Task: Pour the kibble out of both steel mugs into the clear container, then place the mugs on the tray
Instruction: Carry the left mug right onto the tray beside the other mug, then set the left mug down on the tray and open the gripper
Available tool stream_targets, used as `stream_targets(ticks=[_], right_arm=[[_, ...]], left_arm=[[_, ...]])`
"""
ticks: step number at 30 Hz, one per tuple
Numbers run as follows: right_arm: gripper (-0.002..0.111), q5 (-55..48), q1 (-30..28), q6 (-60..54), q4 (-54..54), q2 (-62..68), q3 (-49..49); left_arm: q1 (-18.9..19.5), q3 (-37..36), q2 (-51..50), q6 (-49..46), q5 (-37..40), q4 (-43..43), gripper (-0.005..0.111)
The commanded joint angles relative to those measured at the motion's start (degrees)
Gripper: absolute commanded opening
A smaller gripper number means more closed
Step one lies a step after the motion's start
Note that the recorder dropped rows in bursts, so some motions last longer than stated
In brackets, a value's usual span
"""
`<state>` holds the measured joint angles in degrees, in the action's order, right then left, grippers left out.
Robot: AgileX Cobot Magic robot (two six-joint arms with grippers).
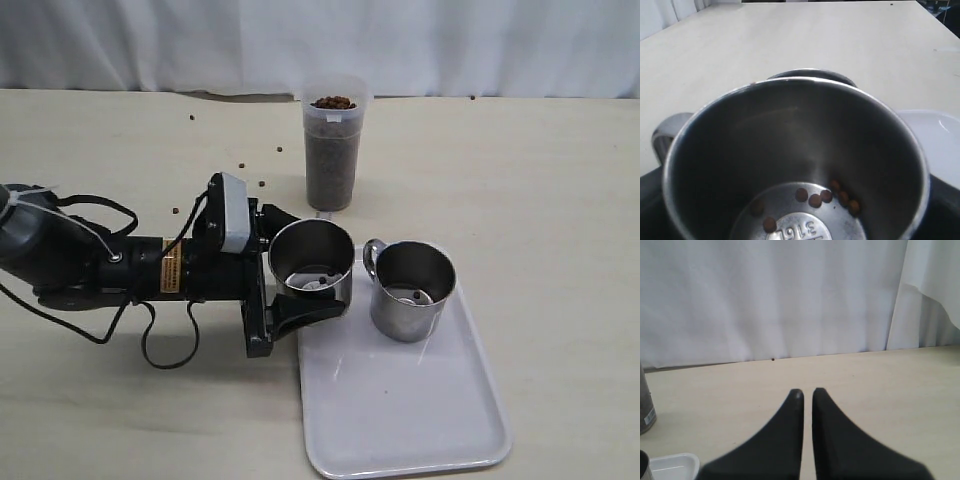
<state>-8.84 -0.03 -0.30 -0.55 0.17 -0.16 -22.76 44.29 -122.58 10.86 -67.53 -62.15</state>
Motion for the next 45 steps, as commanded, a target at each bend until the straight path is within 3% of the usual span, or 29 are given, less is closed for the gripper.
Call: stream_targets(ticks=[1,6,24,29,41,45], right_arm=[[0.005,-0.1,-0.4,-0.4,-0.1,-0.2,0.2],[0.005,-0.1,-0.4,-0.4,-0.1,-0.2,0.2],[0.005,-0.1,-0.4,-0.4,-0.1,-0.2,0.2],[0.005,-0.1,-0.4,-0.4,-0.1,-0.2,0.2],[0.005,-0.1,-0.4,-0.4,-0.1,-0.2,0.2],[0.005,-0.1,-0.4,-0.4,-0.1,-0.2,0.2]], left_arm=[[-1.2,2.4,0.6,-0.3,3.3,1.5,0.0],[-1.8,5.5,-0.9,-0.3,9.0,1.4,0.0],[-1.9,10.2,-6.2,0.1,5.6,-0.3,0.0],[-1.9,10.2,-6.2,2.9,1.4,-0.1,0.0],[-5.0,13.9,-9.6,4.2,2.5,0.4,0.0],[-5.0,13.9,-9.6,5.3,6.5,-0.3,0.0]])
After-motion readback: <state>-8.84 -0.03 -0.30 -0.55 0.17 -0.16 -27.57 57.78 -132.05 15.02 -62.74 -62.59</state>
